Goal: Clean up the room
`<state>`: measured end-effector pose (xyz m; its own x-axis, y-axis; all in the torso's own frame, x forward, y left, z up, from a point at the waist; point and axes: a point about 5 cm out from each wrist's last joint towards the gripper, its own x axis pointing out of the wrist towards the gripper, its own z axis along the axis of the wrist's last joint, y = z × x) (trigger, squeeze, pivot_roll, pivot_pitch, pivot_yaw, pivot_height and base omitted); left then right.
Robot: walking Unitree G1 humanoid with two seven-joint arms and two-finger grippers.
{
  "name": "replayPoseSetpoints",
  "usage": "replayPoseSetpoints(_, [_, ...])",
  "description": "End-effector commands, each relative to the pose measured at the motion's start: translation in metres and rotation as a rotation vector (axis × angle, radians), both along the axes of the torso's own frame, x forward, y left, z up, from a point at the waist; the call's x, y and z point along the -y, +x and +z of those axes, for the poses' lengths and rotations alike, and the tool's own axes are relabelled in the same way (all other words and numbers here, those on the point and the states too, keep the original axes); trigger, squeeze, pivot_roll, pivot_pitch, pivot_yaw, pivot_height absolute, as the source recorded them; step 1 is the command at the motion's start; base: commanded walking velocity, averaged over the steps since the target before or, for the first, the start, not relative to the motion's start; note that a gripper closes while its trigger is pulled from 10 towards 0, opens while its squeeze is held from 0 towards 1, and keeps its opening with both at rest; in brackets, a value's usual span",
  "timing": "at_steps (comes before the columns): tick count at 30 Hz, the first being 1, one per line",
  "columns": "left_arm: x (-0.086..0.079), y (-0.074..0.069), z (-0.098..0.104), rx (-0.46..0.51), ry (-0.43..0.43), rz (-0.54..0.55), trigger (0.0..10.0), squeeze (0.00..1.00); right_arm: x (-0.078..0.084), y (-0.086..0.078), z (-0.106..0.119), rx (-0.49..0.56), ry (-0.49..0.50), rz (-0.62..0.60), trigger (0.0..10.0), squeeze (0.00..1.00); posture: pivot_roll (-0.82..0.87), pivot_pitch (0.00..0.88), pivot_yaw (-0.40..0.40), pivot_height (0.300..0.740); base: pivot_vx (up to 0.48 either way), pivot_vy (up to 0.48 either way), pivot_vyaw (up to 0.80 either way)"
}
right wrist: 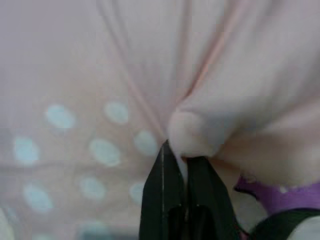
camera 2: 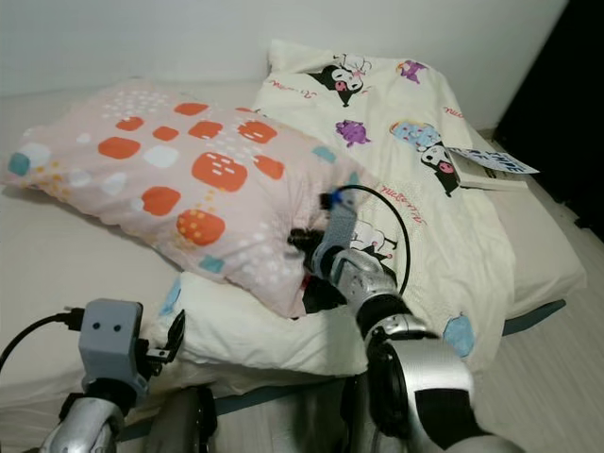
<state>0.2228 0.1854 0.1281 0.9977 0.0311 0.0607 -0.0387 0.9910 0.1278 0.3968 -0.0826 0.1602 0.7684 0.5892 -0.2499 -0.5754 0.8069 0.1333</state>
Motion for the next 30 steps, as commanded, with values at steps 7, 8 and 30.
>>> replayPoseSetpoints(7, [0.0,0.001,-0.005,-0.022,0.002,-0.017,10.0,0.0,0.01,-0.007,-0.009,-0.052,-0.168,0.184,0.0,0.0,0.09,0.262,-0.098,0.581,0.0,0.0,0.0])
replayPoseSetpoints(8, [0.002,0.002,-0.005,-0.018,0.0,-0.025,10.0,0.0,0.015,-0.008,-0.009,-0.063,-0.191,0.222,0.0,0.0,0.08,0.255,-0.096,0.581,0.0,0.0,0.0])
replayPoseSetpoints(30, [0.013,0.009,-0.007,-0.01,-0.015,-0.09,10.0,0.0,0.02,-0.097,0.03,-0.211,-0.127,0.755,0.0,0.0,0.06,0.225,-0.077,0.581,0.0,0.0,0.0])
